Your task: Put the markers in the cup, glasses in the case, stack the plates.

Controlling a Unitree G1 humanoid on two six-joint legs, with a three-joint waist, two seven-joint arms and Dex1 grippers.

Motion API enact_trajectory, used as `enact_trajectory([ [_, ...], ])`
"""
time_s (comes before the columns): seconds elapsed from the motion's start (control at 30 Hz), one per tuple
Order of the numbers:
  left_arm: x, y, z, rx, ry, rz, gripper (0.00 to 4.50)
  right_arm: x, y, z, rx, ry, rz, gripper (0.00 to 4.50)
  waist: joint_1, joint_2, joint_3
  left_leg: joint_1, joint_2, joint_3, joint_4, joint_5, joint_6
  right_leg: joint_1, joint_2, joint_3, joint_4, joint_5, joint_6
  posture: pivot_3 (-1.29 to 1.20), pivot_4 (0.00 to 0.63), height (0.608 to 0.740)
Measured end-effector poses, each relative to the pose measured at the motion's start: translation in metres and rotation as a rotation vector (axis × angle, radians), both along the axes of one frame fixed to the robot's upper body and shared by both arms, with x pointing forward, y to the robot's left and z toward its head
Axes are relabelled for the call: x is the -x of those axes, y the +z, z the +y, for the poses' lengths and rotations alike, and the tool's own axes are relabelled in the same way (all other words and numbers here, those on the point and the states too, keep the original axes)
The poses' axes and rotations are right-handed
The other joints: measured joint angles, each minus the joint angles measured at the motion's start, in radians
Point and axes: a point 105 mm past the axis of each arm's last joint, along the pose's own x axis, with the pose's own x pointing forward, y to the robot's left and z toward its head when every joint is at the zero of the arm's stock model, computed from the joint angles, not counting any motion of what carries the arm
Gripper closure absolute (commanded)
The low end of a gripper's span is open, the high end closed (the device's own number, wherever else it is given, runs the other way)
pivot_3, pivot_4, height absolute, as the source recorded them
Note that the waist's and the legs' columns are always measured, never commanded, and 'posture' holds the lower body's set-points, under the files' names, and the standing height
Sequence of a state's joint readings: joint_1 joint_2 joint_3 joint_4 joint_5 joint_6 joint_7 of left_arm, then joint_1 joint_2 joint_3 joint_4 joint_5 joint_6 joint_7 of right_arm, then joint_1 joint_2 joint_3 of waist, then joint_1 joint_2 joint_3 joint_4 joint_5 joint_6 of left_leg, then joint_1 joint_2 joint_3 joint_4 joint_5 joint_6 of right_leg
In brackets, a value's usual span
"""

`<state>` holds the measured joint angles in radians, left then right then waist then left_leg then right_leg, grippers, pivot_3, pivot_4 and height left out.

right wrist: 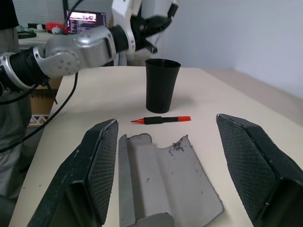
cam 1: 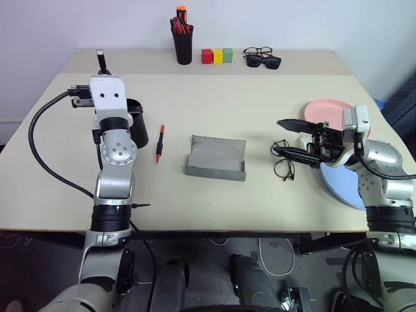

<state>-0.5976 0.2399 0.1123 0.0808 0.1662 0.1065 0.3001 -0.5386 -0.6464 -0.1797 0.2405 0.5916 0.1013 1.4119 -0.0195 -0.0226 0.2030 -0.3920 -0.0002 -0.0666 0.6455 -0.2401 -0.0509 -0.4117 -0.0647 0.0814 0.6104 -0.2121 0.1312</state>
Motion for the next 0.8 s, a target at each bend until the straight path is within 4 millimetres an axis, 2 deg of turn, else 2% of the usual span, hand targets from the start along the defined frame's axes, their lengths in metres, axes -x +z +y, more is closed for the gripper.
enact_trajectory([
  [0.23, -0.008, -0.015, -0.002, -0.004, -0.026, 0.007, 4.46, 0.0, 0.0, 0.0, 0.0, -0.003, -0.001, 1.15, 0.0, 0.0, 0.0, 0.0, 0.0, 0.0, 0.0, 0.0, 0.0, 0.0, 0.0, 0.0, 0.0, 0.0, 0.0, 0.0, 0.15, 0.74],
  [0.3, -0.01, -0.02, -0.004, -0.006, -0.037, 0.009, 3.69, 0.0, 0.0, 0.0, -0.001, -0.006, 0.0, 1.15, 0.0, 0.0, 0.0, 0.0, 0.0, 0.0, 0.0, 0.0, 0.0, 0.0, 0.0, 0.0, 0.0, 0.0, 0.0, 0.0, 0.15, 0.74],
  [0.33, -0.01, -0.021, -0.005, -0.004, -0.043, 0.007, 3.46, 0.0, 0.0, -0.001, -0.002, -0.009, 0.001, 1.15, 0.0, 0.0, 0.0, 0.0, 0.0, 0.0, 0.0, 0.0, 0.0, 0.0, 0.0, 0.0, 0.0, 0.0, 0.0, 0.0, 0.15, 0.74],
  [0.5, -0.005, -0.035, -0.012, 0.021, -0.1, 0.013, 1.07, 0.0, -0.003, -0.004, -0.005, -0.026, 0.009, 1.15, -0.001, 0.0, 0.0, 0.0, 0.0, 0.0, 0.0, 0.0, 0.0, 0.0, 0.0, 0.0, 0.0, 0.0, 0.0, 0.0, 0.15, 0.74],
  [0.57, -0.002, -0.041, -0.015, 0.045, -0.129, 0.021, 1.07, 0.0, -0.003, -0.006, -0.006, -0.035, 0.009, 1.15, 0.0, 0.0, 0.0, 0.0, 0.0, 0.0, 0.0, 0.0, 0.0, 0.0, 0.0, 0.0, 0.0, 0.0, 0.0, 0.0, 0.15, 0.74],
  [0.63, 0.003, -0.038, -0.023, 0.09, -0.192, 0.005, 1.07, -0.001, -0.002, -0.008, -0.007, -0.047, 0.006, 1.15, 0.001, 0.0, 0.0, 0.0, 0.0, 0.0, 0.0, 0.0, 0.0, 0.0, 0.0, 0.0, 0.0, 0.0, 0.0, 0.0, 0.15, 0.74],
  [0.73, 0.012, -0.019, -0.042, 0.105, -0.342, 0.017, 1.07, -0.001, -0.002, -0.009, -0.01, -0.058, 0.007, 1.15, 0.0, 0.0, 0.0, 0.0, 0.0, 0.0, 0.0, 0.0, 0.0, 0.0, 0.0, 0.0, 0.0, 0.0, 0.0, 0.0, 0.15, 0.74],
  [0.8, 0.019, -0.017, -0.063, 0.057, -0.492, 0.114, 1.07, 0.0, -0.003, -0.011, -0.009, -0.064, 0.01, 1.15, -0.002, 0.0, 0.0, 0.0, 0.0, 0.0, -0.001, 0.0, 0.0, 0.0, 0.0, 0.0, 0.0, 0.0, 0.0, 0.0, 0.15, 0.74],
])
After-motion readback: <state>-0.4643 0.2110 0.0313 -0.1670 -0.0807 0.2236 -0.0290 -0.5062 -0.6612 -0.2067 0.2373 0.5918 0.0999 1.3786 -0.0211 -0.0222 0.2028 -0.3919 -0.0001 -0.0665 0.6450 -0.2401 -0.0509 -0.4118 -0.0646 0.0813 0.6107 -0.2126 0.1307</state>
